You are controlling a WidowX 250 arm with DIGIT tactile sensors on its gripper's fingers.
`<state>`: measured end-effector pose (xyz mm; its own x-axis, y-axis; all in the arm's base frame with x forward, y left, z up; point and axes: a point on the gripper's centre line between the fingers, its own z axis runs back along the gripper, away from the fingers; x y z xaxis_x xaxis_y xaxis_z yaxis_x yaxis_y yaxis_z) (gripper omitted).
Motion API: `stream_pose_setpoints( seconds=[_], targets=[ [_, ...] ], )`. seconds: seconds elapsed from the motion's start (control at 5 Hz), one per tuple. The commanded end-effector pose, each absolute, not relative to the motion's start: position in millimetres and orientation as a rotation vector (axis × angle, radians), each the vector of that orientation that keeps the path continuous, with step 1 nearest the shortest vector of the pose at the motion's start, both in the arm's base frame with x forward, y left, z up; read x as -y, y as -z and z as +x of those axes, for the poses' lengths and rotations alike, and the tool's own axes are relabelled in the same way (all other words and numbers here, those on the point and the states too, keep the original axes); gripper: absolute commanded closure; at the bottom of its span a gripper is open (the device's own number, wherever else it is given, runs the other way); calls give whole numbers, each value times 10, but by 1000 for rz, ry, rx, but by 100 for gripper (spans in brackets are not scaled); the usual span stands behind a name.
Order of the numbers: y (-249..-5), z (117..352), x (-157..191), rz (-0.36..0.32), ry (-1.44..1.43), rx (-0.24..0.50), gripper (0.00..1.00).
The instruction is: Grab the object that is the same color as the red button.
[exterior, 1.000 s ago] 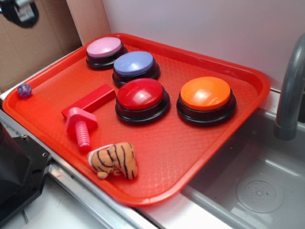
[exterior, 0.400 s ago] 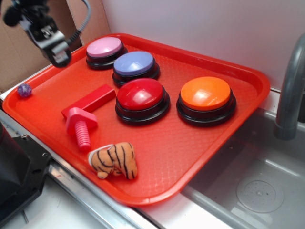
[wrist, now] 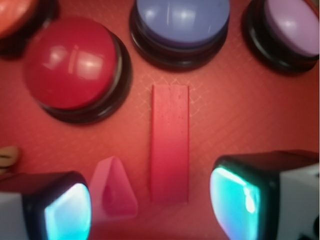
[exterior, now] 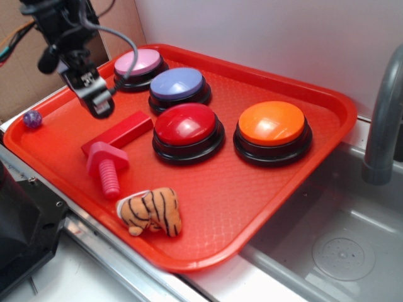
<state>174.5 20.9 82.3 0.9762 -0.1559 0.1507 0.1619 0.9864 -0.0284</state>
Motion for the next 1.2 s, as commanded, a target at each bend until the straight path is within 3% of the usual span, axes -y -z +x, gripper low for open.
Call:
stream_pose_setpoints(
  seconds=[0.0, 0.8, 1.0],
  targets=[
    [-488, 1909, -232, -47, 156, 162, 0],
    [-136, 1847, -398, -45, 76, 69, 0],
    [-119, 1855, -375, -40, 46, 77, 100]
  ],
)
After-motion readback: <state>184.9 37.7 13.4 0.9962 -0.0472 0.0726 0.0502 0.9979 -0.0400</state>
